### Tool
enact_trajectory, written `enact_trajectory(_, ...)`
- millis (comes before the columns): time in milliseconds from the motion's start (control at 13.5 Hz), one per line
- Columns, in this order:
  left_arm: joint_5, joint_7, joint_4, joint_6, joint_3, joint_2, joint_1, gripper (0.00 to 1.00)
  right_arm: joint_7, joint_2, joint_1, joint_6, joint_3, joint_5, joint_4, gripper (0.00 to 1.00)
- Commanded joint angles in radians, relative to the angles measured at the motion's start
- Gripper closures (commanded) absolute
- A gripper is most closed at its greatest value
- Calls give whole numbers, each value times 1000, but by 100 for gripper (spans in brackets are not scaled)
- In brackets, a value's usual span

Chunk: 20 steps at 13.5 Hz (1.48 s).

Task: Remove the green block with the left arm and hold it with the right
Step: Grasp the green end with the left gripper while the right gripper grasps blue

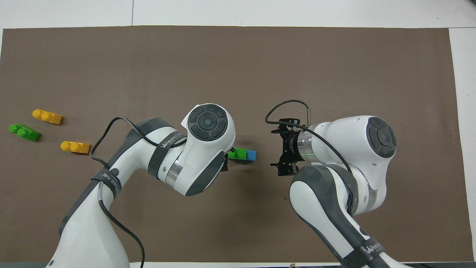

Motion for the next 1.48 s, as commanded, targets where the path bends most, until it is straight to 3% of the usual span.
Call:
enact_trajectory(0,20,-32,15,-42,14,-2,-39,0,9,6,12,45,0,38,-23,0)
enact_trajectory(668,15,-105,-12,-33,11,-10,-72,0,4,34,44,115,0,94,-46,0)
enact_trajectory(965,15,-114,-57,57,11,-16,-74,0,-4,57,65,166,0,125,-46,0)
enact_trajectory(1410,15,-115,-86,94,11,-24,-76,0,-34,98,76,209,0,131,-46,0)
